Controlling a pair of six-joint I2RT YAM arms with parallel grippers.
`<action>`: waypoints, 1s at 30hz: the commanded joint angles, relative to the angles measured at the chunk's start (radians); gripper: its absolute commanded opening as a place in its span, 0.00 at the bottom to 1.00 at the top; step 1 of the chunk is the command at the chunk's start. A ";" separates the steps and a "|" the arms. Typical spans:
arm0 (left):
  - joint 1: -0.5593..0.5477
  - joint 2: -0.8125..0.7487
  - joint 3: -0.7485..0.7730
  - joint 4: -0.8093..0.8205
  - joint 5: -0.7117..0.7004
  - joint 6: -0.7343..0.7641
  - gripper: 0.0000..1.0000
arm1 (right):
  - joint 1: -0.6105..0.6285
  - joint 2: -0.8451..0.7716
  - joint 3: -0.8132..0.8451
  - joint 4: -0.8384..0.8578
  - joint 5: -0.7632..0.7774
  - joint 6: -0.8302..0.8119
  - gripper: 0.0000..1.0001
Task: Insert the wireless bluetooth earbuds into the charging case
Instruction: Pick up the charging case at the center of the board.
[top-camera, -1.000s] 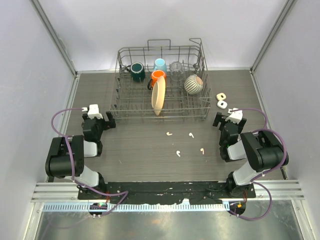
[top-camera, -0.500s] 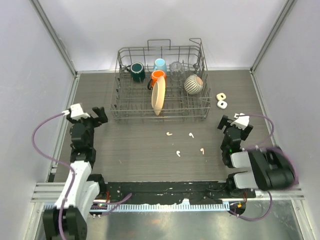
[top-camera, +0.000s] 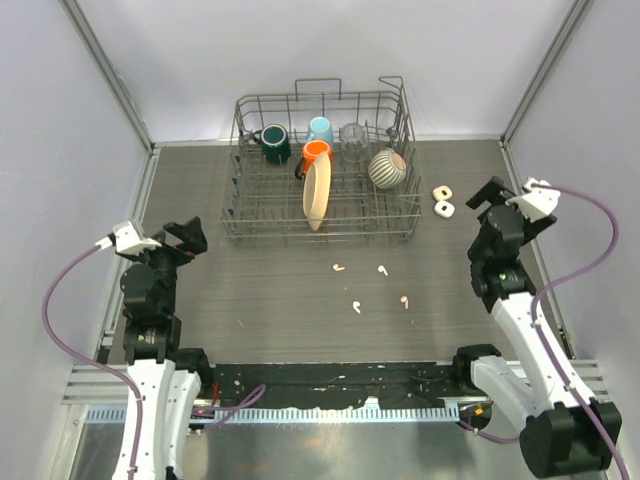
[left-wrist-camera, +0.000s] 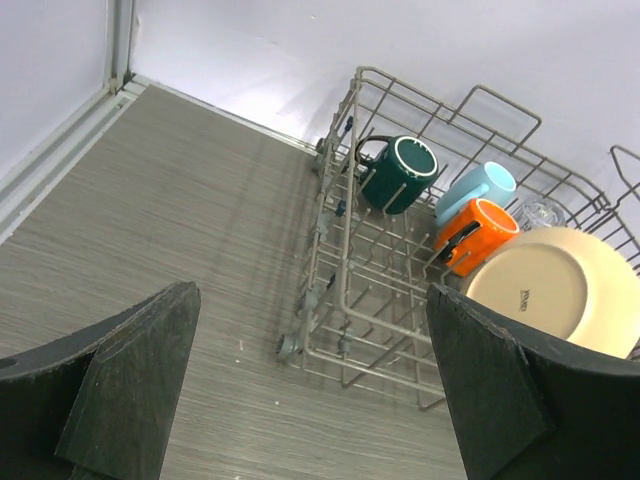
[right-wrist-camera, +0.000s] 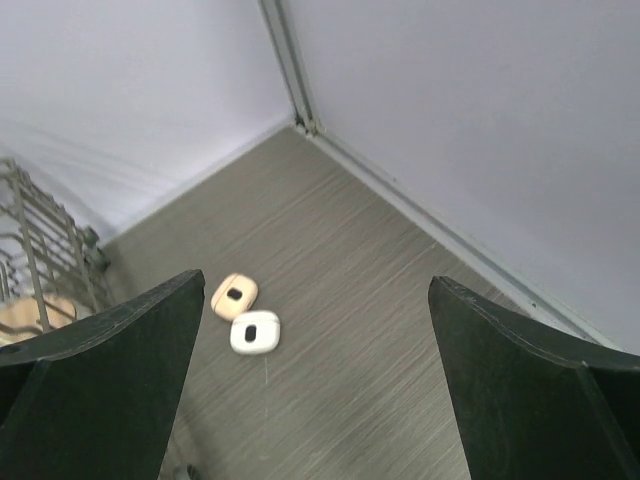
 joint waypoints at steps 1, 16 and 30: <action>-0.003 0.105 0.162 -0.209 -0.034 -0.099 1.00 | -0.030 0.101 0.168 -0.376 -0.111 0.115 1.00; -0.002 0.219 0.356 -0.597 -0.188 -0.022 1.00 | -0.094 0.338 0.606 -0.675 -0.412 0.278 1.00; -0.002 0.053 0.287 -0.568 -0.186 -0.024 1.00 | -0.192 0.631 0.645 -0.629 -0.608 0.310 0.99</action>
